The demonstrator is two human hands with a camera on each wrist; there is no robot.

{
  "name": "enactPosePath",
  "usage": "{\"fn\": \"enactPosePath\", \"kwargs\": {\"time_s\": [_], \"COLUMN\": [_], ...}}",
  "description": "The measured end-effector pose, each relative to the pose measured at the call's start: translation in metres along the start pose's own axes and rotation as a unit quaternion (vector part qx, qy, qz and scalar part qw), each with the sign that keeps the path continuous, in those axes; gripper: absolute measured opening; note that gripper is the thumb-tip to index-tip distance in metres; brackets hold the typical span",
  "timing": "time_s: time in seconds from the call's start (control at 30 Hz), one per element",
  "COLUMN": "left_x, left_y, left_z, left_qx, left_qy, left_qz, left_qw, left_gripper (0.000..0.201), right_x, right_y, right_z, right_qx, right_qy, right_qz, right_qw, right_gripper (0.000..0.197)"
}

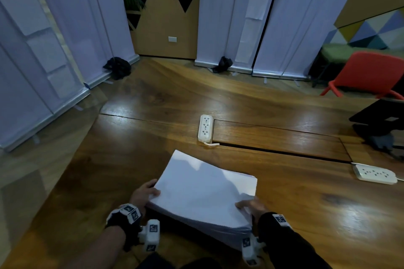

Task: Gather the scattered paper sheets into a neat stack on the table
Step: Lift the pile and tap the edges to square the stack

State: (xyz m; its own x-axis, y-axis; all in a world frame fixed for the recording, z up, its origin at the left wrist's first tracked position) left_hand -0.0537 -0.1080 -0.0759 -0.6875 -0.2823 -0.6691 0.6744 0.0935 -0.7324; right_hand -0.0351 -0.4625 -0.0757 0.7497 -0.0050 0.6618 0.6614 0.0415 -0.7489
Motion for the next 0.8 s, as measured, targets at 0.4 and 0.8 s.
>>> {"fn": "enactPosePath", "kwargs": {"time_s": [0.4, 0.8], "left_x": [-0.024, -0.047], "left_y": [0.016, 0.006], "left_z": [-0.012, -0.012], "left_qx": [0.001, 0.0], "left_qy": [0.253, 0.223], "left_qz": [-0.003, 0.097], "left_qw": [0.967, 0.97], "left_gripper": [0.034, 0.043], "right_x": [0.016, 0.038], "right_y": [0.01, -0.008], "right_z": [0.003, 0.023], "right_qx": [0.039, 0.015], "right_qy": [-0.04, -0.147], "right_qz": [0.02, -0.065], "right_qw": [0.998, 0.987], "right_gripper": [0.041, 0.058]}}
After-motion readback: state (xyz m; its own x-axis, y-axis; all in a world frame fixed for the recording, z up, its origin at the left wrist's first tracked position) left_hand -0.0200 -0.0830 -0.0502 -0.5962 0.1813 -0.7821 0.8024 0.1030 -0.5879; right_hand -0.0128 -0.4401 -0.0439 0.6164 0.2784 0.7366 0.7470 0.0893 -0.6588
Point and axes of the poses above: each hand's wrist, its own y-axis towards the middle knuckle, its own z-axis out of the palm, x = y × z, the point moved 5 cm from there along y, towards the middle knuckle, and after that the axes turned 6 degrees about x, right-handed, at the moved point
